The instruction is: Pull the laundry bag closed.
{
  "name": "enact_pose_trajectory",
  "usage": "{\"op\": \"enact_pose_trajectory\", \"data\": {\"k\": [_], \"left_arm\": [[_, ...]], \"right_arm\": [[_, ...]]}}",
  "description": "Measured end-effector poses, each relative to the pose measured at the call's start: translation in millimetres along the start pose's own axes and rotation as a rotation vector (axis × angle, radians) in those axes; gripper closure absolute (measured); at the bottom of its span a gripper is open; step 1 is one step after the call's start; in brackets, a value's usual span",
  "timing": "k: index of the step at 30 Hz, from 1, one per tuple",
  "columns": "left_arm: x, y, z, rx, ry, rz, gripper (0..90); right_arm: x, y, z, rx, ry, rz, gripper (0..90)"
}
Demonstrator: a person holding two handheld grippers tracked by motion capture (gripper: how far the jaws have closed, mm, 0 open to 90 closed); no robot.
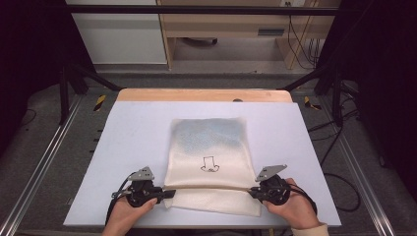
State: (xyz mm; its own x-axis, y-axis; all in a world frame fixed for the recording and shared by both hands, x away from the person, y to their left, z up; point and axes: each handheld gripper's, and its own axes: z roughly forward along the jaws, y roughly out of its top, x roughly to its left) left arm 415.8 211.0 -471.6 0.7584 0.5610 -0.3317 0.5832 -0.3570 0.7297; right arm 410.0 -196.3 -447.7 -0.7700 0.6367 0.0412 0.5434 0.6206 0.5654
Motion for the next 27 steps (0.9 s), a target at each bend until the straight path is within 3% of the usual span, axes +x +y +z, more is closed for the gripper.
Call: {"op": "enact_pose_trajectory", "data": {"k": [27], "left_arm": [[-0.4,0.3,-0.5,-0.002,-0.004,-0.001,81.0]], "right_arm": [[-6.5,-10.7,-5.9,-0.004,-0.005,0.031,81.8]]}}
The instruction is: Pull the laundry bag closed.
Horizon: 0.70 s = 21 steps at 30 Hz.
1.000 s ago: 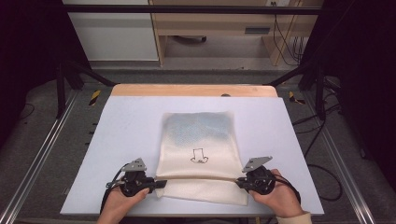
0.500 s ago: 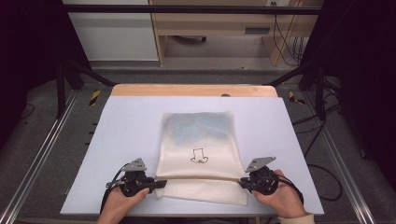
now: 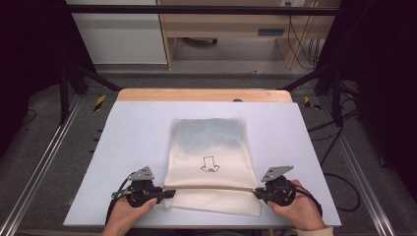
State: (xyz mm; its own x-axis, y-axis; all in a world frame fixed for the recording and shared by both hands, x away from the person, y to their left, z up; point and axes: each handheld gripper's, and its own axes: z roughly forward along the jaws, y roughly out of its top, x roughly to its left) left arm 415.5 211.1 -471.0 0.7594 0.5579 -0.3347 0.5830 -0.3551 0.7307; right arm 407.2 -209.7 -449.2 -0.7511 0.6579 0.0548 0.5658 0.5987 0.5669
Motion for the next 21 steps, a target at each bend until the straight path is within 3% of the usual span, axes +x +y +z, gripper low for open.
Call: {"op": "enact_pose_trajectory", "data": {"k": [12,15,17,19,21], "left_arm": [[0.2,-0.3,-1.0,-0.001,0.002,-0.008,77.2],[0.0,-0.3,-3.2,-0.003,0.029,-0.022,68.5],[-0.8,1.5,-6.9,-0.01,0.083,-0.024,51.3],[-0.4,1.8,-11.2,-0.043,0.072,-0.051,42.1],[-0.4,2.1,-16.9,-0.067,0.104,-0.055,29.5]], "right_arm": [[0.1,0.3,1.0,0.005,0.0,0.01,81.8],[-0.1,0.1,2.2,0.012,0.006,0.011,80.6],[-0.4,0.7,2.7,0.006,-0.009,0.027,69.6],[-1.8,2.8,2.0,-0.045,-0.022,0.037,56.6],[-2.1,8.1,1.1,-0.097,-0.052,0.056,39.0]]}}
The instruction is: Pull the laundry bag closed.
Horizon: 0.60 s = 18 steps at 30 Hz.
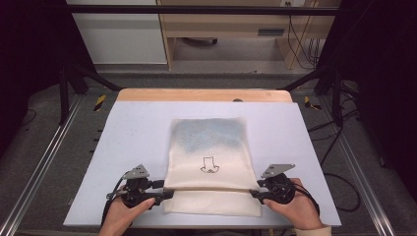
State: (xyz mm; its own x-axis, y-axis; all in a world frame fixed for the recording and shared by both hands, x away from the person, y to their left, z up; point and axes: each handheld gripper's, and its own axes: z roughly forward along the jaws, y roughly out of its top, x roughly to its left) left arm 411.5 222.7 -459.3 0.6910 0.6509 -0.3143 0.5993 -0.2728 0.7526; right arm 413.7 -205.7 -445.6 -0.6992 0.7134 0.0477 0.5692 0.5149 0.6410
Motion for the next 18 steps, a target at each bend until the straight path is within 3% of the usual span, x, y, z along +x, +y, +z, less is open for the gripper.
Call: {"op": "enact_pose_trajectory", "data": {"k": [4,8,18], "left_arm": [[0.6,0.1,-13.1,-0.036,0.066,0.012,19.9],[2.7,1.2,-25.1,-0.049,0.114,0.036,14.1],[11.2,4.0,-49.7,-0.055,0.25,0.101,10.5]], "right_arm": [[1.5,8.5,1.3,-0.056,-0.072,0.029,21.5],[1.7,14.6,1.4,-0.087,-0.109,0.047,11.9],[-10.0,19.3,-9.7,-0.17,-0.2,0.137,8.1]]}}
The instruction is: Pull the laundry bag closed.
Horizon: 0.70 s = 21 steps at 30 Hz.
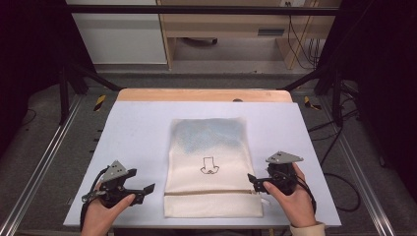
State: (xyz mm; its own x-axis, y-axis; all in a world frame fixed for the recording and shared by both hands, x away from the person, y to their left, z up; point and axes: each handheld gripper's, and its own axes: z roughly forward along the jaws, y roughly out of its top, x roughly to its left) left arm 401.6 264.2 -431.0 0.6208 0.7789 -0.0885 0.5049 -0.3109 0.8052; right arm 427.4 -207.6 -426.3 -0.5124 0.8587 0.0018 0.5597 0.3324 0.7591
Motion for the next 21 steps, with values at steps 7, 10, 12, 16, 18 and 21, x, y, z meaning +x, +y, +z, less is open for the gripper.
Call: {"op": "enact_pose_trajectory", "data": {"k": [7,10,12,16,18,21], "left_arm": [[12.3,-0.7,-8.6,0.006,0.058,0.017,9.0],[18.9,-2.6,-11.0,0.021,0.079,0.012,8.6],[23.6,-3.4,-12.9,0.028,0.091,0.008,8.5],[32.4,-4.9,-16.3,0.035,0.111,0.001,8.3],[36.9,-5.3,-17.9,0.028,0.122,-0.009,8.2],[42.5,-5.9,-19.2,0.035,0.145,-0.006,8.1]], "right_arm": [[-6.2,-2.0,-1.5,-0.015,-0.027,0.007,7.3],[-10.4,-3.1,-1.9,-0.016,-0.04,0.019,7.3],[-13.4,-3.3,-2.1,-0.015,-0.047,0.027,7.3],[-20.0,-5.0,-3.6,-0.018,-0.072,0.049,7.4],[-22.1,-6.2,-3.7,-0.018,-0.079,0.049,7.3],[-27.1,-8.7,-2.2,-0.01,-0.095,0.048,7.3]]}}
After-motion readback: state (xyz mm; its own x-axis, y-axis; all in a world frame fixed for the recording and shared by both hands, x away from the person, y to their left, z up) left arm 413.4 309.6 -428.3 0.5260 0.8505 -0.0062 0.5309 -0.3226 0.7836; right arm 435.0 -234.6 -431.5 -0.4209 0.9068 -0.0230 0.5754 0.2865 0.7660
